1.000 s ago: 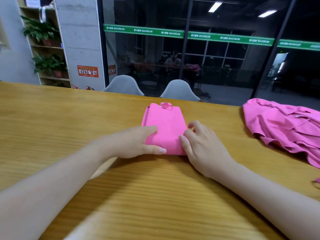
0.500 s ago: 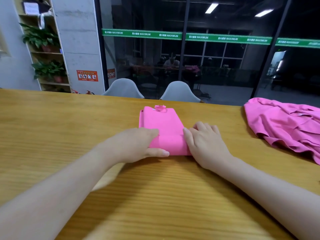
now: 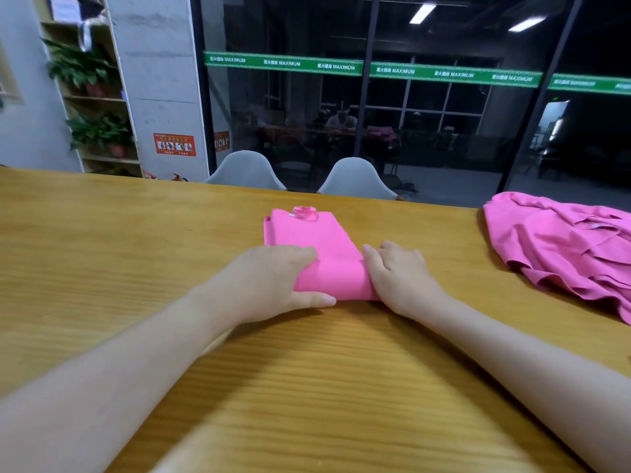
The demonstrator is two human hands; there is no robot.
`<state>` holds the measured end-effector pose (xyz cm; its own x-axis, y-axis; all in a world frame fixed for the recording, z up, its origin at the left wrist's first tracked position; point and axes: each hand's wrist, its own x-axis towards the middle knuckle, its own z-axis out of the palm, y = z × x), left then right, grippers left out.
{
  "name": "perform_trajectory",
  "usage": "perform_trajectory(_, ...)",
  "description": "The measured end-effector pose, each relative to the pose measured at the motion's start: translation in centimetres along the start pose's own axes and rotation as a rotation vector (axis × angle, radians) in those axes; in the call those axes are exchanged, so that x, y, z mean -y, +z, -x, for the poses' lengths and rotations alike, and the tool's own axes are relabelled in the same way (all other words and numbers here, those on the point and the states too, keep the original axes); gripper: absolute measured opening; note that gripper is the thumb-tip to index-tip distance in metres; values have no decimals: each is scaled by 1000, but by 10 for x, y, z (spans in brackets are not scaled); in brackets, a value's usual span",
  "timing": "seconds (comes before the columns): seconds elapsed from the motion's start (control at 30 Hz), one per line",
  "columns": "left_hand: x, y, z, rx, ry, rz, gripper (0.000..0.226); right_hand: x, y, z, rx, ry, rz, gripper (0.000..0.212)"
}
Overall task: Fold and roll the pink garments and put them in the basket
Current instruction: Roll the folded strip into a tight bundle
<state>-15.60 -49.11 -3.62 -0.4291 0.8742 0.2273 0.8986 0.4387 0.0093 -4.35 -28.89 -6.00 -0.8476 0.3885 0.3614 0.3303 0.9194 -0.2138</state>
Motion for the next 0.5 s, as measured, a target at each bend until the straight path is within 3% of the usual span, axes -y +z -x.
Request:
perform_trajectory(0.13,8,-2,-11,114,-111,187,74,0,0,16,-109,-96,216,58)
perform_trajectory(0.27,13,2,-17,119,-140,347,83,-1,3,26,-150,-151,204,54)
perform_trajectory(0.33,9,-1,-9,113,-133,214,84,-2,3,23,-147,-147,186,52)
perform_trajectory(0.43,1,1,3,-34,-9,-189,78,2,-2,9,-120,-98,106,52)
perform_trajectory(0.5,-6,5,3,-106,19,-323,73,5,-2,2,-59,-75,22,47)
